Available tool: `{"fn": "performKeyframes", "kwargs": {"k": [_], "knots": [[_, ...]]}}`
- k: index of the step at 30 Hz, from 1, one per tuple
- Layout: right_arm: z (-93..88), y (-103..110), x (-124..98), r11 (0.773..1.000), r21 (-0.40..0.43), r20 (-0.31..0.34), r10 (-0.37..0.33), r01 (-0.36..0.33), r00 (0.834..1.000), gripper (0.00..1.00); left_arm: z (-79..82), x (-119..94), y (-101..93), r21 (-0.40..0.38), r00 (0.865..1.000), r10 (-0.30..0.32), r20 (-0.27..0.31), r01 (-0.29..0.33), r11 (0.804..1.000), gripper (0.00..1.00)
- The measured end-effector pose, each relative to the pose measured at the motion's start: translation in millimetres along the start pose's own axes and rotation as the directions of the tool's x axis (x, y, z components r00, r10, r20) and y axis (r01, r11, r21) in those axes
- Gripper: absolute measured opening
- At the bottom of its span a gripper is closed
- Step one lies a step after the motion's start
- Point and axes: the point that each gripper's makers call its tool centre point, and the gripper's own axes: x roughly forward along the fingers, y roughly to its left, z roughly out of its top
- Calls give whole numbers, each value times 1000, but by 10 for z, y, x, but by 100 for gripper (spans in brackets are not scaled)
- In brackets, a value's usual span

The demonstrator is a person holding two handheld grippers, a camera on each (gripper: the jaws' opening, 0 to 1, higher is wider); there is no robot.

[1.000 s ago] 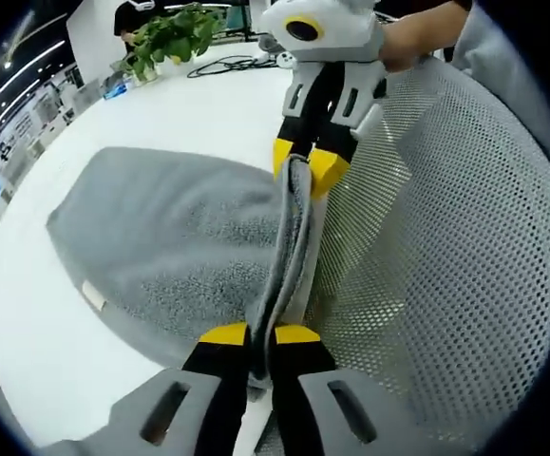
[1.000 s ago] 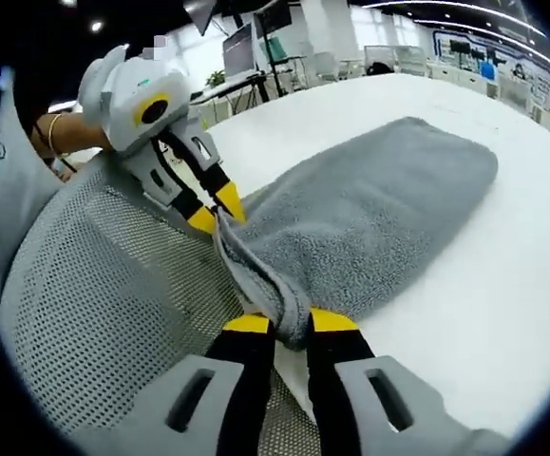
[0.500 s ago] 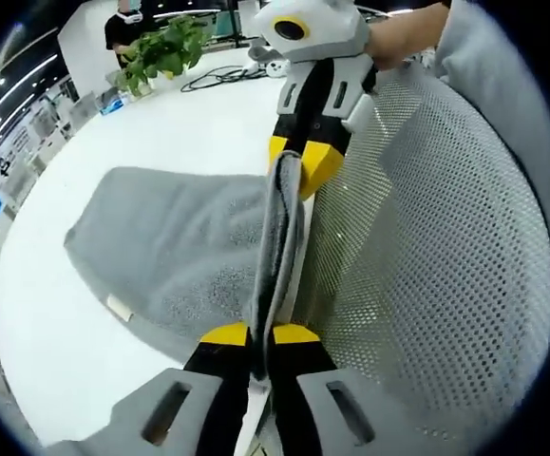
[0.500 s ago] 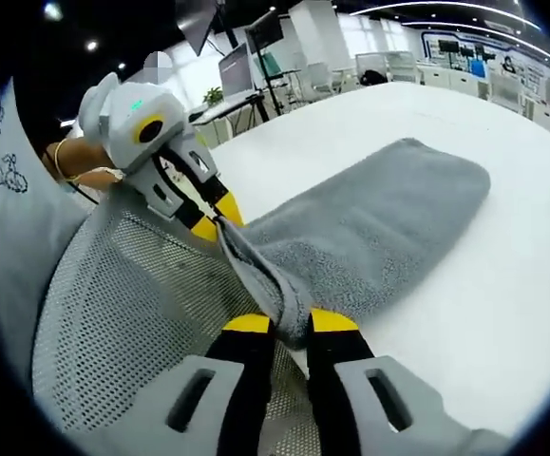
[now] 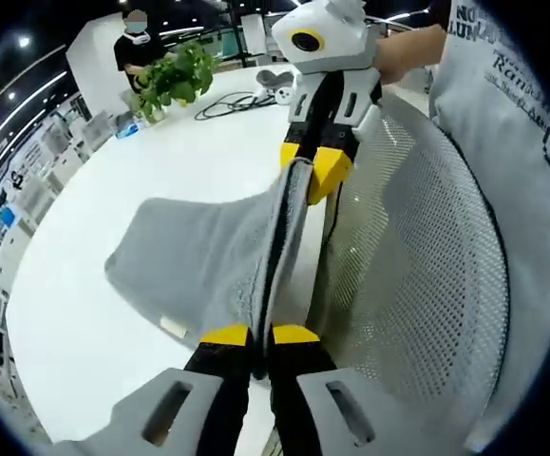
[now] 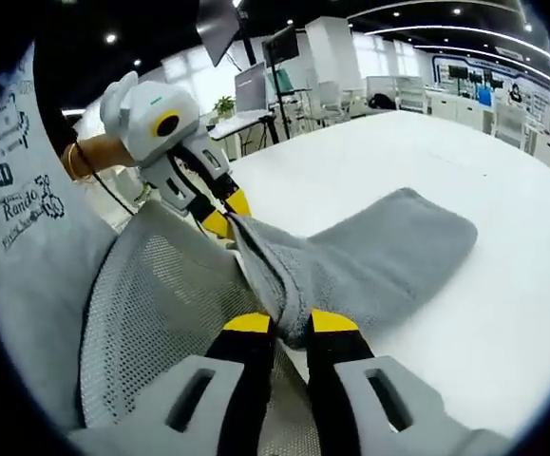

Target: Fold the towel on the table until its edges align and the towel forms a compact rectangular stack.

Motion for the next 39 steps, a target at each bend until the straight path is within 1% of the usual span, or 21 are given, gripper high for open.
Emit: {"fn": "performKeyframes", "kwargs": {"k": [4, 7, 11, 14, 19, 25, 26, 29, 30, 33, 35, 38, 39], "knots": [[79, 17, -67, 1000, 20, 14, -6, 6, 1000, 11, 54, -43, 29, 2, 1000, 0, 17, 0, 1000, 6], [174, 18, -129, 999, 53, 48, -12, 9, 999, 10, 99, -81, 86, -7, 1000, 9, 30, -9, 1000, 6], [323, -2, -199, 996, 91, 88, -17, 9, 996, 10, 192, -142, 203, -15, 998, 27, 58, -26, 1000, 5], [414, -62, -215, 992, 122, 115, -26, 11, 993, 10, 245, -149, 301, -7, 997, 39, 64, -39, 999, 5], [567, -240, -235, 985, 173, 158, -44, 17, 986, 10, 331, -143, 493, 15, 996, 51, 68, -52, 999, 5], [698, -493, -228, 974, 225, 193, -76, 31, 978, 10, 447, -93, 767, 36, 996, 53, 77, -56, 998, 6], [725, -542, -227, 972, 235, 201, -80, 31, 976, 10, 475, -80, 832, 48, 995, 58, 78, -62, 997, 6], [790, -679, -219, 949, 315, 232, -94, 16, 968, 10, 534, -37, 979, 69, 995, 60, 77, -65, 995, 6], [793, -722, -218, 950, 313, 232, -94, 17, 968, 10, 553, -23, 1020, 75, 995, 60, 78, -66, 995, 6], [810, -885, -198, 937, 349, 238, -110, 21, 965, 10, 609, 38, 1145, 78, 995, 59, 82, -65, 995, 6], [815, -954, -186, 932, 363, 237, -115, 22, 965, 10, 631, 92, 1223, 72, 995, 55, 85, -61, 996, 6], [804, -1083, -151, 924, 382, 232, -134, 36, 963, 11, 647, 175, 1298, 36, 995, 26, 100, -30, 999, 6], [797, -1139, -122, 920, 390, 233, -137, 37, 963, 11, 644, 218, 1360, 28, 995, 26, 99, -28, 999, 6]]}}
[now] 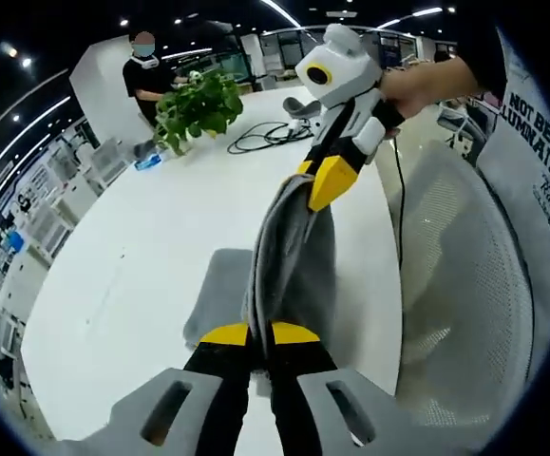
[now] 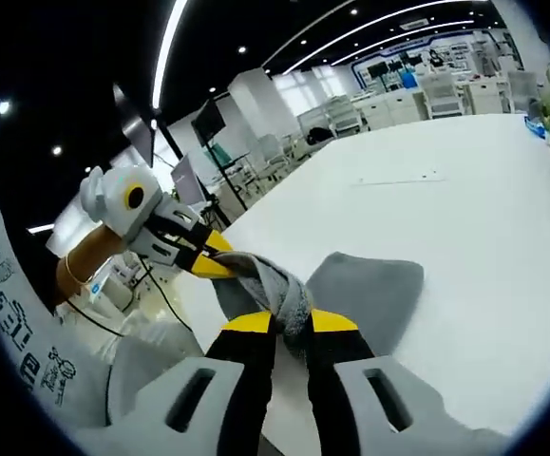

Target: Fold the towel on the table until its edges align and the towel forms a compact rectangular stack.

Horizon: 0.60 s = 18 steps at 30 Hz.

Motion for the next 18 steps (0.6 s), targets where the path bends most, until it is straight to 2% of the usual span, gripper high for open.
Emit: {"fn": "performKeyframes", "kwargs": {"k": [2, 8, 11, 15, 18], "knots": [[12, -102, 59, 999, 43, 5, -16, 16, 1000, 11, -9, 57, 63, -7, 1000, -5, 2, 5, 1000, 6], [88, -317, 214, 997, 67, 10, -49, 48, 999, 11, -69, 292, 275, -25, 1000, -21, -11, 20, 999, 6], [76, -478, 316, 993, 85, 5, -84, 83, 996, 11, -155, 457, 374, -91, 1000, -26, 3, 26, 996, 6], [51, -597, 426, 986, 125, 5, -110, 108, 994, 11, -262, 606, 440, -131, 999, -32, -4, 31, 991, 6], [10, -733, 487, 982, 132, -1, -138, 137, 990, 11, -292, 686, 450, -205, 998, -55, -2, 54, 977, 6]]}}
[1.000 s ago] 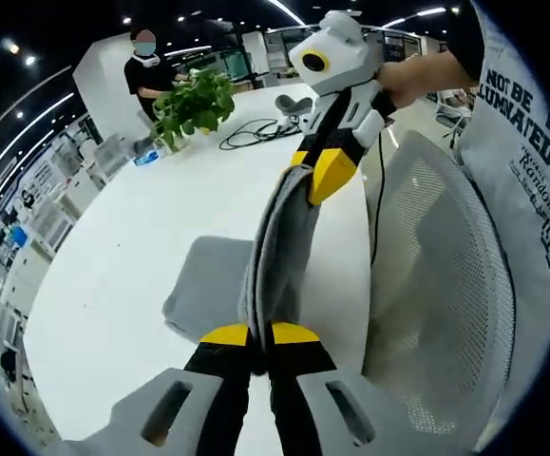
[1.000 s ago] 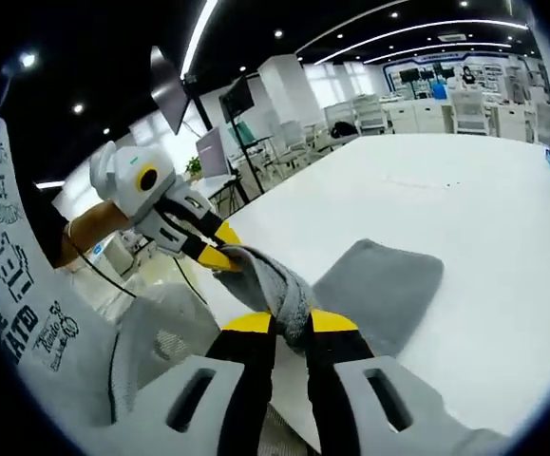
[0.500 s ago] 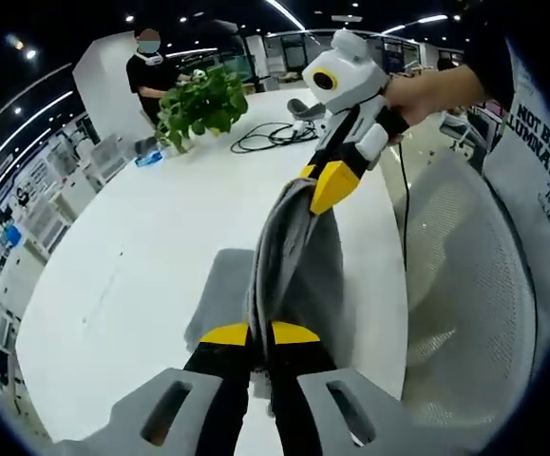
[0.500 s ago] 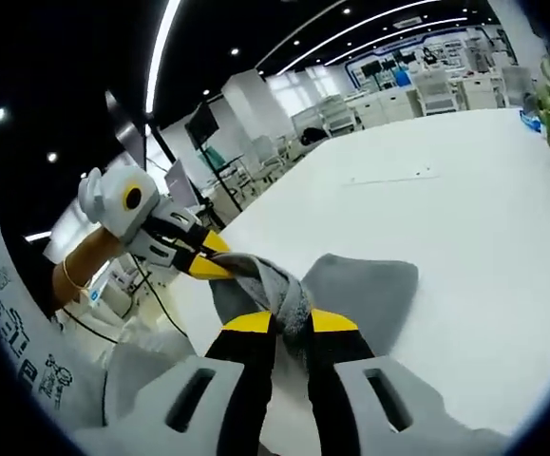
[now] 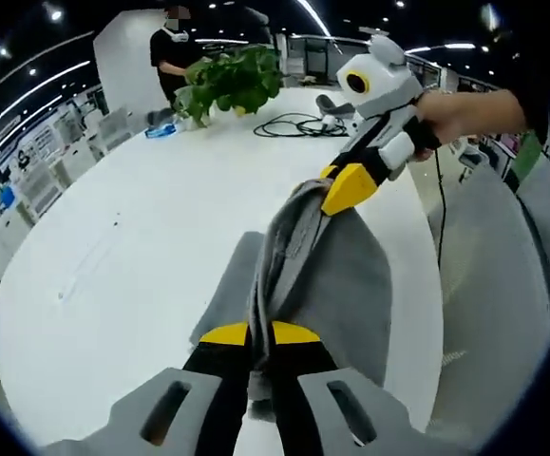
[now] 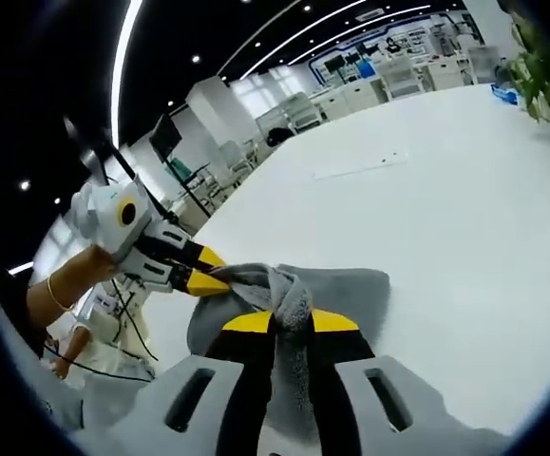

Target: Fold the towel on the table until its edges align and the towel forms a compact rectangular stack.

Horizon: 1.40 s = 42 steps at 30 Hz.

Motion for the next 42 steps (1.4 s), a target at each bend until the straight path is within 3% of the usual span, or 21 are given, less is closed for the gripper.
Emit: {"fn": "performKeyframes", "kwargs": {"k": [5, 11, 17, 19, 25, 31, 35, 39, 42], "knots": [[-36, -154, 83, 999, 46, -2, -23, 23, 1000, 11, -52, 182, 102, 3, 1000, 1, -20, -1, 1000, 7], [-127, -320, 193, 998, 25, -23, -58, 58, 998, 11, -183, 415, 117, 14, 997, -19, -77, 20, 1000, 7], [-107, -465, 294, 995, 43, -16, -89, 89, 996, 12, -201, 479, 189, 31, 996, 12, -83, -10, 999, 7], [-68, -474, 309, 995, 44, -8, -93, 93, 996, 12, -189, 476, 223, 27, 997, 30, -74, -28, 999, 6], [99, -454, 288, 995, 37, 45, -94, 92, 995, 12, -35, 358, 357, -10, 996, 83, 25, -83, 997, 7], [133, -520, 391, 994, 30, 64, -105, 103, 992, 15, -96, 466, 473, 5, 993, 120, 14, -120, 993, 12], [161, -506, 420, 995, -5, 77, -98, 99, 992, 23, -101, 490, 589, 0, 985, 171, 20, -171, 985, 21], [180, -531, 441, 993, -40, 83, -111, 115, 990, 34, -72, 425, 707, -62, 976, 212, 55, -209, 976, 27], [169, -581, 457, 990, -43, 83, -128, 132, 988, 36, -76, 361, 759, -107, 971, 226, 82, -217, 970, 28]]}}
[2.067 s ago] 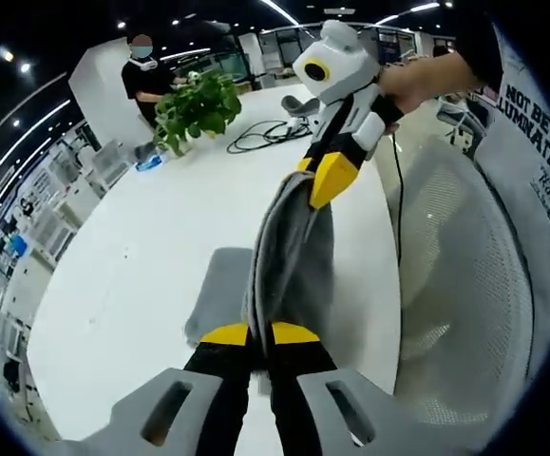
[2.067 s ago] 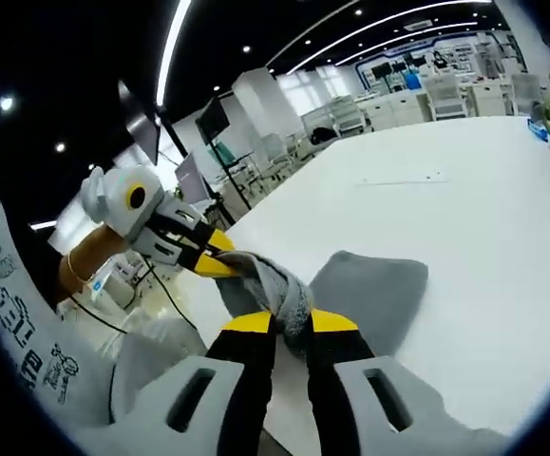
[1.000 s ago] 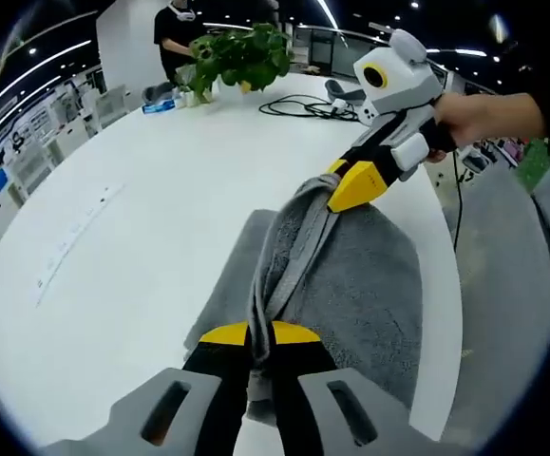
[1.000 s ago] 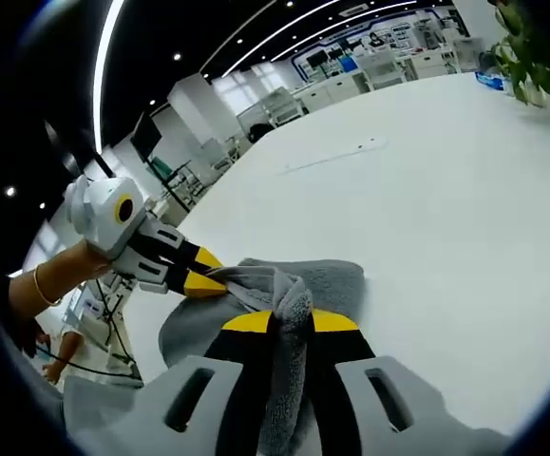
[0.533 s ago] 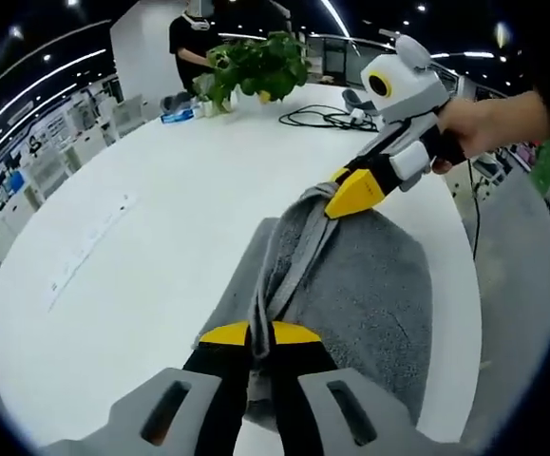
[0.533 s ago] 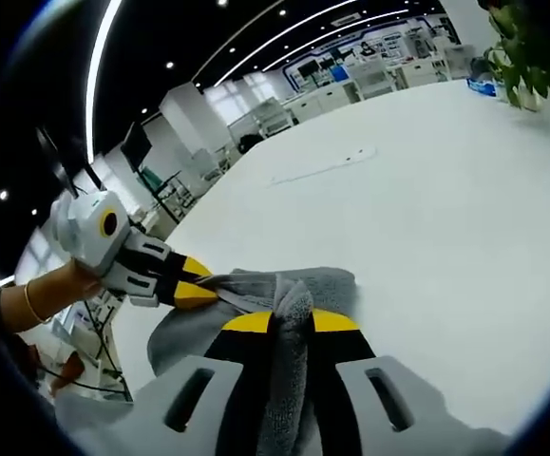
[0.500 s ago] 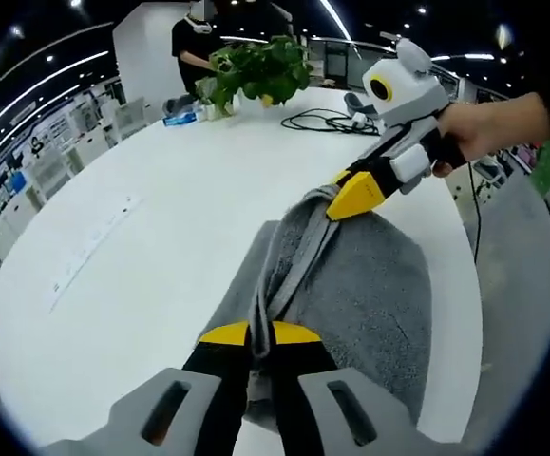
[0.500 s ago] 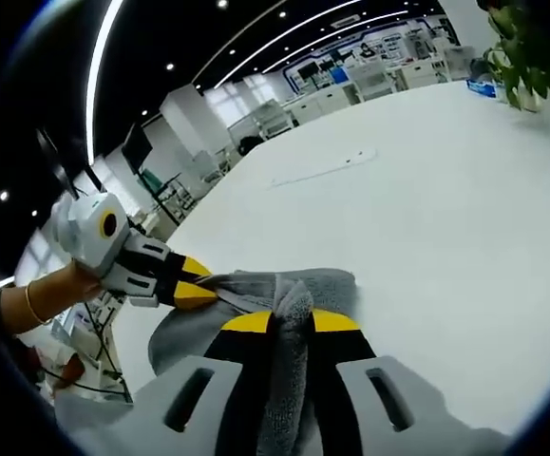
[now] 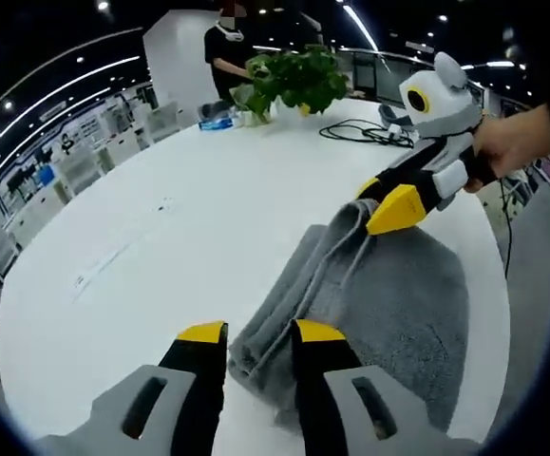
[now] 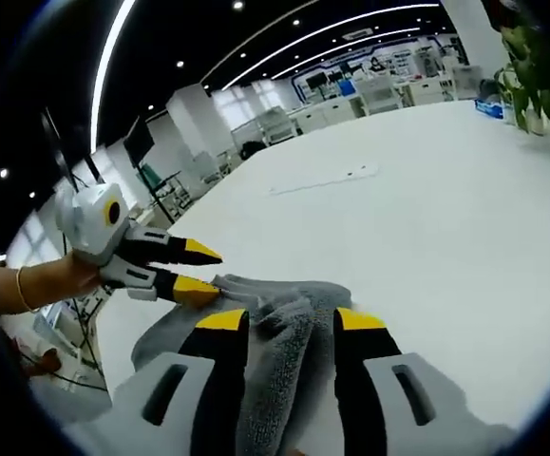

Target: Fold the towel on the table until its edges align and the towel forms a compact rectangular stack.

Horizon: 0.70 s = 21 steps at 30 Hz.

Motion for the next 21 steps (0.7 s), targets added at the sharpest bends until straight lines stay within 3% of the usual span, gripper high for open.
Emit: {"fn": "performKeyframes", "kwargs": {"k": [2, 9, 16, 21], "knots": [[-21, -45, 11, 1000, 15, -4, -14, 14, 1000, 35, -4, -38, 16, -84, 999, -7, 31, 9, 996, 29], [-34, -127, 118, 1000, 14, -16, -23, 24, 1000, 33, -247, -68, 84, -133, 1000, -3, 5, 4, 991, 39], [-100, -223, 243, 999, 0, -42, -32, 32, 999, 27, -344, -3, 88, -202, 1000, -1, 4, 2, 979, 39], [-168, -230, 296, 999, -37, -66, -36, 33, 997, 22, -410, 71, 6, -267, 1000, -30, -3, 28, 963, 28]]}}
